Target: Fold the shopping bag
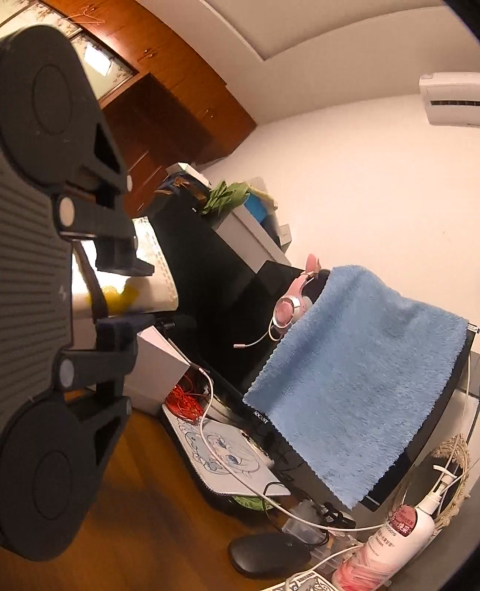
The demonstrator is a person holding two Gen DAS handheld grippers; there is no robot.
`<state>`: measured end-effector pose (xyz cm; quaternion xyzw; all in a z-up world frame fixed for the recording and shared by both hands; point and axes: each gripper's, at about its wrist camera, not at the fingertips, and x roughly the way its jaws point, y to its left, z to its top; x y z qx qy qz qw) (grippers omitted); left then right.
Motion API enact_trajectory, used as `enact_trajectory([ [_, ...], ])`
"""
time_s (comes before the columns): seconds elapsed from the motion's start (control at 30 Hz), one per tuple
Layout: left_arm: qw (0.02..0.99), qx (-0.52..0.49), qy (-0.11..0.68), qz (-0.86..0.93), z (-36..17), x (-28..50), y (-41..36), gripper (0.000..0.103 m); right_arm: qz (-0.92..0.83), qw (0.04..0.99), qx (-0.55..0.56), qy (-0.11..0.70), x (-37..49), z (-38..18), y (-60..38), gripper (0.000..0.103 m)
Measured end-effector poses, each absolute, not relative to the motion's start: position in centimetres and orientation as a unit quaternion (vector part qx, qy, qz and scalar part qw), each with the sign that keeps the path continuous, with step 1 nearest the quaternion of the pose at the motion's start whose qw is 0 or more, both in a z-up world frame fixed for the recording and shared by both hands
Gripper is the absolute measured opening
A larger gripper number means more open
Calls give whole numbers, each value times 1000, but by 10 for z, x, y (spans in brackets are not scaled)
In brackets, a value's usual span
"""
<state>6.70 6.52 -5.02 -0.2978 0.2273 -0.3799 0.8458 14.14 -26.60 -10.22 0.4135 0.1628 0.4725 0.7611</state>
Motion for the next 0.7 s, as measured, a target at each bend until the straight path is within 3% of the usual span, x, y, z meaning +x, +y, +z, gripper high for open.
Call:
enact_trajectory([
  [0.4, 824, -327, 219, -407, -53, 69, 81, 15, 507, 721, 432, 191, 141, -119, -262, 22],
  [0.47, 810, -335, 221, -428, -54, 70, 81, 15, 514, 712, 443, 185, 142, -120, -264, 35],
  [0.5, 805, -337, 222, -436, -55, 71, 81, 15, 520, 704, 448, 182, 144, -120, -264, 35],
  [0.63, 789, -343, 228, -457, -57, 72, 81, 17, 551, 673, 463, 170, 146, -120, -261, 34],
  [0.7, 787, -345, 231, -457, -58, 73, 82, 20, 549, 678, 461, 163, 143, -118, -258, 21],
])
